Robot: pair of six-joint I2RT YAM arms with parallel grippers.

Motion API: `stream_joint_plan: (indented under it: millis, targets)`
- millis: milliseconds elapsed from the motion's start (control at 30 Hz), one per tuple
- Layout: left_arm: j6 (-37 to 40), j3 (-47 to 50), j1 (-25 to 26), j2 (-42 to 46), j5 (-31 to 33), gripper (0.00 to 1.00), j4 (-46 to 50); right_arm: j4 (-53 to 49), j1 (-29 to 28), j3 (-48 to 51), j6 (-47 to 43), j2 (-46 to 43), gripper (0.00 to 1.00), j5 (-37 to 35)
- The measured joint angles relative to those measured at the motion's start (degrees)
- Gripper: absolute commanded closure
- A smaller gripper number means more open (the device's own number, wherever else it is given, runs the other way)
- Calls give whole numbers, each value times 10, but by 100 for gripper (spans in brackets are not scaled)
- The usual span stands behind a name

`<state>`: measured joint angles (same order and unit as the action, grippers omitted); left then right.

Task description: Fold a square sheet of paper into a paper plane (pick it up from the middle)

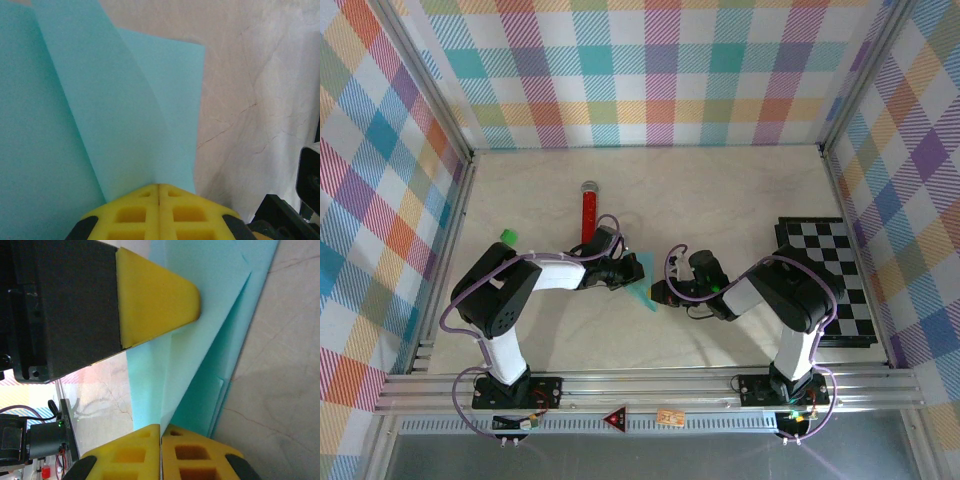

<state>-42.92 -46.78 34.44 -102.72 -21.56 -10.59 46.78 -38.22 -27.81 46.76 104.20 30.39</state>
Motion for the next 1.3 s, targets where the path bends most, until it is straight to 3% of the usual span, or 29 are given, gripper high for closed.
stream_joint_plan:
  millis: [300,533,867,1300]
  targets:
    - [6,-1,0,-1,1,94,2,-69,-5,-8,8,-33,78,4]
    - [8,-1,0,-1,1,94,2,-181,-9,-9,4,-76,84,14]
    - [7,-1,0,-2,1,94,1,-231,-9,-19,2,-78,86,29]
    - [1,25,0,-2,-1,94,-55,-388,-9,-67,-16,-151,59,9]
